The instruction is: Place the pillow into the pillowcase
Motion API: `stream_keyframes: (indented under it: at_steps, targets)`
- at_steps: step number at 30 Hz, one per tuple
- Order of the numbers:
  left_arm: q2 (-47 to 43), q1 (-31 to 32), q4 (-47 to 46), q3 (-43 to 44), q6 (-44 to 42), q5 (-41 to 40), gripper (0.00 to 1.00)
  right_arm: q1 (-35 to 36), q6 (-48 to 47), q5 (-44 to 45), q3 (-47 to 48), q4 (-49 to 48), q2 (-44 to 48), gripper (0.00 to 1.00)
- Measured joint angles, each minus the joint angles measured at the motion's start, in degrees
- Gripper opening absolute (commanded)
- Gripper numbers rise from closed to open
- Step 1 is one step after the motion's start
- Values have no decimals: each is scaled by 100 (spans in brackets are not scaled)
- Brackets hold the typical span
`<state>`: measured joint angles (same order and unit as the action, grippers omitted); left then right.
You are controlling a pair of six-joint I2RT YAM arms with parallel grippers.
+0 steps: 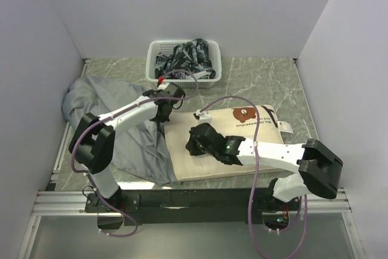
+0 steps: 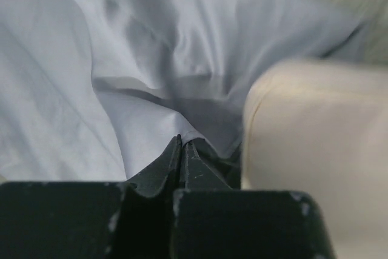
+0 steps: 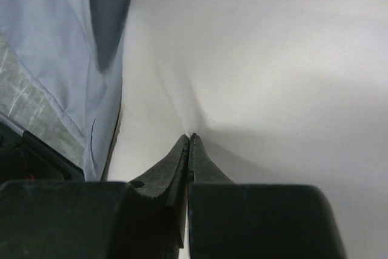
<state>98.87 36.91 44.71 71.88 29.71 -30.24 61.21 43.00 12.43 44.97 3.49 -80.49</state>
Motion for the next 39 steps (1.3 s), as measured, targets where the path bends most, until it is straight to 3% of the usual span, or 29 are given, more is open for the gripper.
stream_keyframes:
  at_steps: [13, 25, 34, 39]
  targets:
    - [-785, -282, -555, 627, 765, 46, 1, 297, -476, -149, 2, 74, 286, 0]
    - [-1261, -275, -826, 498, 756, 199, 1, 601, -647, -17, 203, 179, 275, 0]
    - [-1692, -275, -1099, 332, 721, 262, 1, 780, -721, 151, 146, 269, 1226, 0]
    - [-1740, -243, -1132, 332, 601, 529, 1, 835, -831, 151, 208, 219, 1038, 0]
